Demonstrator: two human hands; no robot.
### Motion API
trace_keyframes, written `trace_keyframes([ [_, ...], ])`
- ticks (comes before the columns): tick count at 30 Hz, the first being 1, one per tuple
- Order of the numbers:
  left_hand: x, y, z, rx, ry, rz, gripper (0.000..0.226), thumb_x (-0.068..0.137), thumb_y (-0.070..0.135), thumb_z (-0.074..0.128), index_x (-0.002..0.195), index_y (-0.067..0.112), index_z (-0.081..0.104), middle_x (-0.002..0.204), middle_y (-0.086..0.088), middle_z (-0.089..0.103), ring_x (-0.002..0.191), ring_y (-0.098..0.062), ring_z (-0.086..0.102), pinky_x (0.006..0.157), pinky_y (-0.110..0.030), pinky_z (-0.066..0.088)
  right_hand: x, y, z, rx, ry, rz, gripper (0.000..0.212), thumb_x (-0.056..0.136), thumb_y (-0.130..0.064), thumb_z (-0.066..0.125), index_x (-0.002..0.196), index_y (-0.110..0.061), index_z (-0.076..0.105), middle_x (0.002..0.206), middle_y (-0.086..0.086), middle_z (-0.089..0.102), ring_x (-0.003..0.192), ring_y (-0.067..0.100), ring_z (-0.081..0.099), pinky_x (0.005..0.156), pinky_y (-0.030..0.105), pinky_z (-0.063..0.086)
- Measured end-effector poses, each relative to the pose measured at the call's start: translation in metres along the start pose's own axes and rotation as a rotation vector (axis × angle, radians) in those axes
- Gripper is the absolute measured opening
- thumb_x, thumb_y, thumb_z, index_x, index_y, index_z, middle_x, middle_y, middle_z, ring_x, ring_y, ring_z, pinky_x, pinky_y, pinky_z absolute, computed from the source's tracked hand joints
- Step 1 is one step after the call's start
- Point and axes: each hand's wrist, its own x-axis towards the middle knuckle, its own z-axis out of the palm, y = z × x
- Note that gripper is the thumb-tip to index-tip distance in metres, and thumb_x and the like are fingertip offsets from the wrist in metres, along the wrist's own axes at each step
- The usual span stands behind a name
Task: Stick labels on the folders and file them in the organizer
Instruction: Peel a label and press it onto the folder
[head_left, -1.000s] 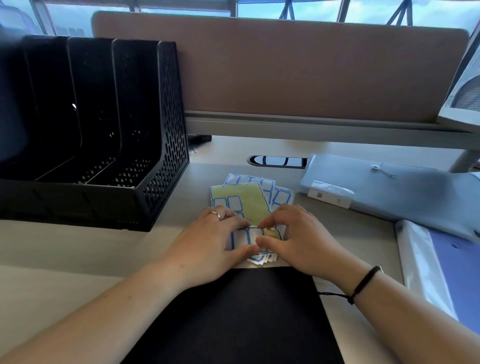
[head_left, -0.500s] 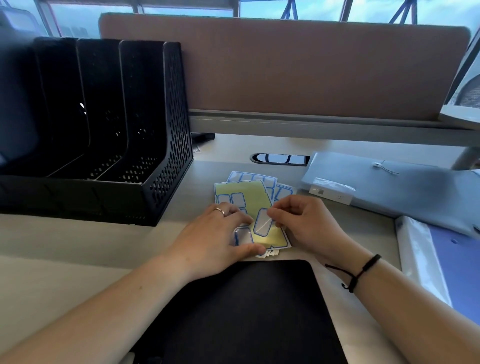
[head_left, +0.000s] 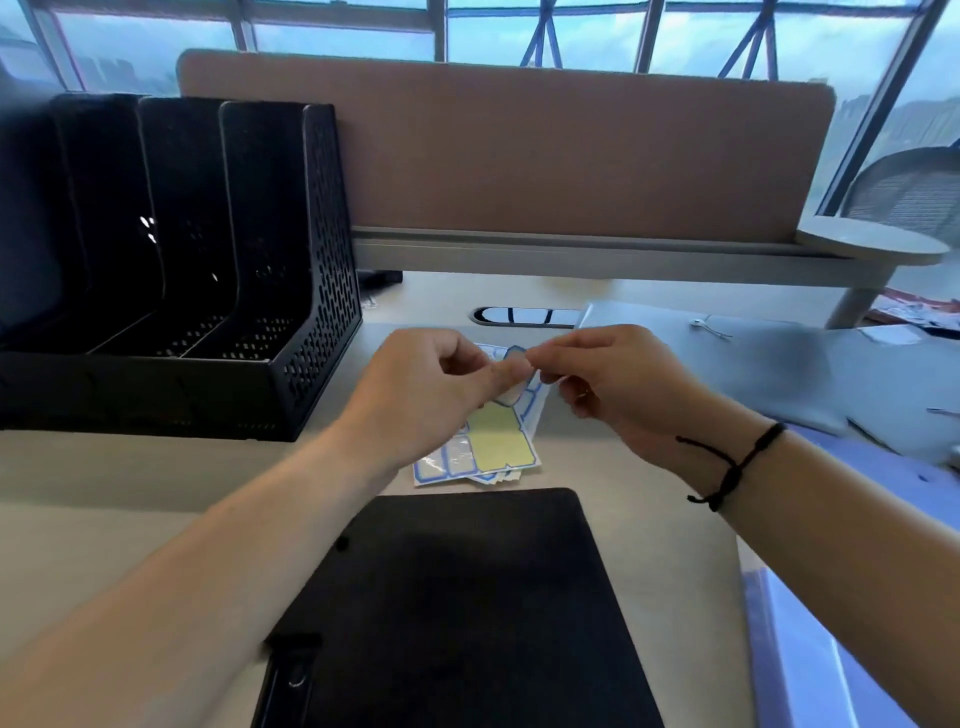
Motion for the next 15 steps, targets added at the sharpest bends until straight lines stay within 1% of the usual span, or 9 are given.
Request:
trace_keyframes([
  [1,-0.004,0.002,0.002,-0.101,-0.024,-0.049,0.03,0.076,0.038,0.083,0.077,0.012,0.07,0.073,-0.006,0.073,0.064,-0.01,0.059,0.057,-0.03,0.052,-0.009,0.003,-0.004,0.069,-0.017,0.031,0.009,0.084,-0.018,0.076,0.086,-0.009,0.077,0.068,0.002,0.067,0.058,0.015,0.047,0.052,0.027,0.039],
  [3,-0.01,-0.001,0.007,-0.268,-0.078,-0.144,0.02,0.076,0.018,0.085,0.078,0.01,0.066,0.073,-0.009,0.069,0.067,-0.015,0.061,0.055,-0.026,0.053,-0.026,0.012,-0.01,0.19,-0.047,0.095,0.006,0.082,-0.014,0.077,0.084,-0.009,0.077,0.071,0.003,0.066,0.055,0.013,0.045,0.048,0.025,0.034],
  [5,-0.015,-0.006,0.014,-0.358,-0.095,-0.226,0.021,0.075,0.007,0.084,0.08,0.011,0.064,0.07,-0.006,0.063,0.066,-0.016,0.06,0.055,-0.024,0.052,-0.037,0.023,-0.015,0.294,-0.04,0.153,0.01,0.074,-0.016,0.08,0.081,-0.01,0.077,0.074,0.006,0.066,0.054,0.013,0.044,0.046,0.023,0.031],
  [7,-0.018,-0.014,0.021,-0.387,-0.094,-0.297,0.025,0.073,0.007,0.085,0.086,0.01,0.064,0.073,-0.004,0.062,0.066,-0.016,0.061,0.057,-0.027,0.052,-0.042,0.033,-0.019,0.367,-0.007,0.195,0.018,0.065,-0.019,0.081,0.08,-0.01,0.078,0.074,0.006,0.067,0.053,0.013,0.043,0.044,0.022,0.03],
  [9,-0.02,-0.021,0.028,-0.405,-0.135,-0.354,0.026,0.076,0.011,0.084,0.095,0.005,0.068,0.082,-0.007,0.068,0.07,-0.017,0.063,0.06,-0.029,0.054,-0.044,0.041,-0.021,0.394,0.003,0.215,0.018,0.066,-0.018,0.081,0.082,-0.01,0.079,0.074,0.006,0.069,0.053,0.013,0.043,0.043,0.021,0.03],
  [11,-0.022,-0.025,0.033,-0.413,-0.176,-0.386,0.022,0.08,0.011,0.081,0.098,0.003,0.071,0.086,-0.01,0.071,0.072,-0.017,0.066,0.059,-0.027,0.055,-0.046,0.048,-0.021,0.391,-0.016,0.232,0.019,0.07,-0.014,0.08,0.088,-0.007,0.078,0.077,0.007,0.07,0.054,0.013,0.042,0.042,0.02,0.031],
  [13,-0.02,-0.028,0.034,-0.415,-0.181,-0.393,0.016,0.082,0.007,0.078,0.096,0.003,0.072,0.083,-0.01,0.073,0.071,-0.017,0.068,0.057,-0.024,0.055,-0.046,0.054,-0.021,0.371,-0.042,0.246,0.015,0.076,-0.008,0.079,0.09,-0.005,0.079,0.081,0.009,0.071,0.056,0.013,0.043,0.043,0.02,0.031],
  [15,-0.018,-0.03,0.035,-0.395,-0.173,-0.373,0.013,0.082,0.004,0.077,0.094,0.002,0.073,0.077,-0.01,0.073,0.069,-0.016,0.068,0.056,-0.023,0.055,-0.046,0.059,-0.022,0.334,-0.062,0.243,0.01,0.077,-0.009,0.08,0.087,-0.007,0.08,0.084,0.01,0.073,0.057,0.014,0.045,0.046,0.022,0.033],
])
